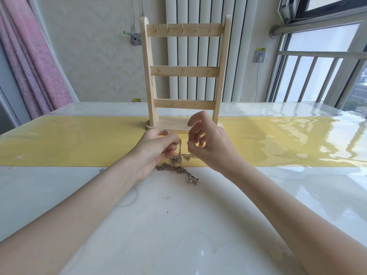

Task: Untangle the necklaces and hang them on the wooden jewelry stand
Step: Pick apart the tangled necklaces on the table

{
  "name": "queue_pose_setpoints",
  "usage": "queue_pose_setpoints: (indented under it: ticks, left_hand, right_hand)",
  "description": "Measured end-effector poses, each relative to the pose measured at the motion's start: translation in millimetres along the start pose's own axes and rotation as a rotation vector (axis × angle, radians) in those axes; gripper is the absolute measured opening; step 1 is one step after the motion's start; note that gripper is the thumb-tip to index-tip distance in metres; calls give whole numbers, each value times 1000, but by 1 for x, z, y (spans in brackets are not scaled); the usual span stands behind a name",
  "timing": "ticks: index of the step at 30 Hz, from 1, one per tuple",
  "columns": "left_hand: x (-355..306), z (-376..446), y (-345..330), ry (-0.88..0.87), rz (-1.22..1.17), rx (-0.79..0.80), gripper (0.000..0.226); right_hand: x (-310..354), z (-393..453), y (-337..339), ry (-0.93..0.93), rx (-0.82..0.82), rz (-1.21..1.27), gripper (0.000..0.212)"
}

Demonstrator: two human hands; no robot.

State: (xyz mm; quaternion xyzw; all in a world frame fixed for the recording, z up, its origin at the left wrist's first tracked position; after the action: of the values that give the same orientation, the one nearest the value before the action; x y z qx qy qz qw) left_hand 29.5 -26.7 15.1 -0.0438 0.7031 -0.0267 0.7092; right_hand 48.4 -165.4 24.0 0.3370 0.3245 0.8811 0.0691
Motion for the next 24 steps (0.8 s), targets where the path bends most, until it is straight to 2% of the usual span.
queue_pose_setpoints:
  ticks: [12, 19, 22, 24]
  left_hand:
    - [1, 0, -5, -35, 8, 26, 25]
    - [-5, -2, -7, -197, 310, 32, 30]
    - [-8, -2, -6, -251, 370, 64, 32]
    - [-8, -2, -6, -254, 333, 91, 33]
  right_hand:
    - [6, 2, -6, 139, -55, -78, 38]
    - [11, 2, -7, 116, 20, -53, 41]
    - [12, 3, -6, 66, 38, 34, 41]
    - [10, 3, -4, -29, 59, 197, 41]
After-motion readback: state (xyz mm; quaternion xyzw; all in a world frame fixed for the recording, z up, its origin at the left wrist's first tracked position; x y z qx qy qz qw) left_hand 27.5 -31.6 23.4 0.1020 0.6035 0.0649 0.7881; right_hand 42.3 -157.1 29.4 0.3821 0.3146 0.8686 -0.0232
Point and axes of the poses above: each hand's wrist, its own z-axis towards the middle knuckle, its own y-axis out of the back of the hand, x = y × z, the point moved 3 cm from there along z, towards the middle knuckle, and after that the axes turned 7 degrees about x, right-handed, at the moved point
